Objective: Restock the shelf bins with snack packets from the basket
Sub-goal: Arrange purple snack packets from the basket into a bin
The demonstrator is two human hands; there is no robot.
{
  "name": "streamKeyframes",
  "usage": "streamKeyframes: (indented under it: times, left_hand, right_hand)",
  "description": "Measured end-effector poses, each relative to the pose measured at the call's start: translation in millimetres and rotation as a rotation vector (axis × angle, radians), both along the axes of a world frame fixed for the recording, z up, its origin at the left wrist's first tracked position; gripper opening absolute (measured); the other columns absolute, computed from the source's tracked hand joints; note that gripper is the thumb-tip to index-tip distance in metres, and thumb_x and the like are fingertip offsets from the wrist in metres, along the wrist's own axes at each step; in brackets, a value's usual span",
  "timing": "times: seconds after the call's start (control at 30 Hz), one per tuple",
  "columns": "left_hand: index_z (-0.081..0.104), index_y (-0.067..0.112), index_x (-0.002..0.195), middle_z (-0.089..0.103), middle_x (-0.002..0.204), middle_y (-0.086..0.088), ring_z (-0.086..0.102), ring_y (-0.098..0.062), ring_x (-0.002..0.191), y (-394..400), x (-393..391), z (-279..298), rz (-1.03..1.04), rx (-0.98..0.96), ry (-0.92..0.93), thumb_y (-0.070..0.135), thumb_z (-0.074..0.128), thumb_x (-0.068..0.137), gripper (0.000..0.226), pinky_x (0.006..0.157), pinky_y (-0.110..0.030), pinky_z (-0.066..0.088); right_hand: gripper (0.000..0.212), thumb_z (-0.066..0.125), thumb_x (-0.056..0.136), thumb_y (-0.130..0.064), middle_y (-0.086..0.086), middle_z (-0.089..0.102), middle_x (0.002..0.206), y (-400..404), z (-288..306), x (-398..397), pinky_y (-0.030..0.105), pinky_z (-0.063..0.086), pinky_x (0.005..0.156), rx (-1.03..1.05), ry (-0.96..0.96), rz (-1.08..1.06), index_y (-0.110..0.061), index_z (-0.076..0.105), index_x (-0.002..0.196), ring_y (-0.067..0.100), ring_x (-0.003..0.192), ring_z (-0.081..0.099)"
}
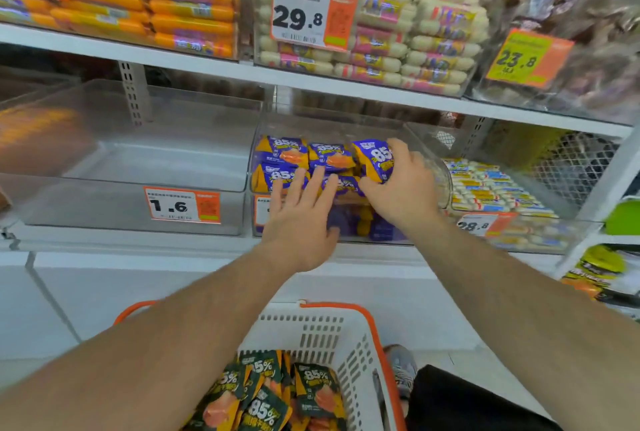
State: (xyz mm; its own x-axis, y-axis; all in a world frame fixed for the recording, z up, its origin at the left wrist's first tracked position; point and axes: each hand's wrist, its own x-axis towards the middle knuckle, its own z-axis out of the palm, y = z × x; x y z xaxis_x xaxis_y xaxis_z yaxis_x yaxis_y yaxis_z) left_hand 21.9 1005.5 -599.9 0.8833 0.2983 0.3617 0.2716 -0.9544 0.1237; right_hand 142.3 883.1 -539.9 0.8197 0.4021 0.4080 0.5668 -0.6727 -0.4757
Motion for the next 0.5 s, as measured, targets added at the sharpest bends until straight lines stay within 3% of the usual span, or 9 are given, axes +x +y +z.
streamKeyframes:
  times: [0.07, 0.17, 0.3, 0.4, 0.5]
  left_hand:
    - [-0.008, 0.025, 0.156, -0.006, 0.165, 0.001, -0.005, -0.027, 0.151, 3.8, 6.3, -4.0, 0.046, 0.062, 0.116, 0.044, 0.050, 0.092, 0.088, 0.117, -0.053, -0.010]
    - [0.000, 0.024, 0.156, 0.011, 0.162, 0.000, 0.008, -0.028, 0.148, 0.8, 6.9, -9.7, 0.087, 0.091, 0.077, 0.041, 0.055, 0.087, 0.089, 0.119, -0.054, -0.006]
    - [0.004, 0.024, 0.156, 0.018, 0.158, 0.000, 0.011, -0.028, 0.147, 0.1, 6.5, -11.0, 0.083, 0.090, 0.054, 0.038, 0.056, 0.087, 0.087, 0.120, -0.052, -0.006]
    - [0.004, 0.024, 0.156, 0.019, 0.158, -0.001, 0.012, -0.028, 0.147, 0.7, 4.4, -9.8, 0.071, 0.080, 0.057, 0.037, 0.057, 0.087, 0.087, 0.119, -0.052, -0.006]
    - [0.004, 0.023, 0.156, 0.020, 0.157, -0.001, 0.013, -0.028, 0.146, 0.3, 3.3, -10.2, 0.057, 0.078, 0.054, 0.038, 0.057, 0.087, 0.089, 0.118, -0.051, -0.008]
  right_hand:
    - [0.073, 0.062, 0.082, -0.050, 0.014, 0.043, 0.140, 1.0, 4.6, 19.3, 0.047, 0.039, 0.101, -0.165, 0.031, -0.068, -0.033, 0.032, 0.146, 0.039, 0.127, 0.043]
    - [0.071, 0.057, 0.084, -0.056, 0.017, 0.040, 0.145, 4.9, 0.5, 37.1, 0.052, 0.030, 0.107, -0.350, 0.078, -0.146, -0.038, 0.030, 0.147, 0.042, 0.132, 0.038]
    - [0.068, 0.060, 0.081, -0.049, 0.018, 0.038, 0.148, 15.7, -9.6, 62.2, 0.048, 0.025, 0.111, -0.527, 0.241, -0.218, -0.035, 0.039, 0.144, 0.040, 0.136, 0.034]
    - [0.066, 0.060, 0.063, -0.052, 0.011, 0.053, 0.135, 25.8, -21.5, 83.9, 0.040, 0.045, 0.093, -0.631, 0.345, -0.187, -0.025, 0.060, 0.123, 0.033, 0.113, 0.050]
    - [0.059, 0.058, 0.059, -0.054, 0.007, 0.059, 0.123, 31.5, -35.0, 104.2, 0.034, 0.044, 0.076, -0.641, 0.334, -0.189, -0.024, 0.062, 0.110, 0.029, 0.099, 0.053]
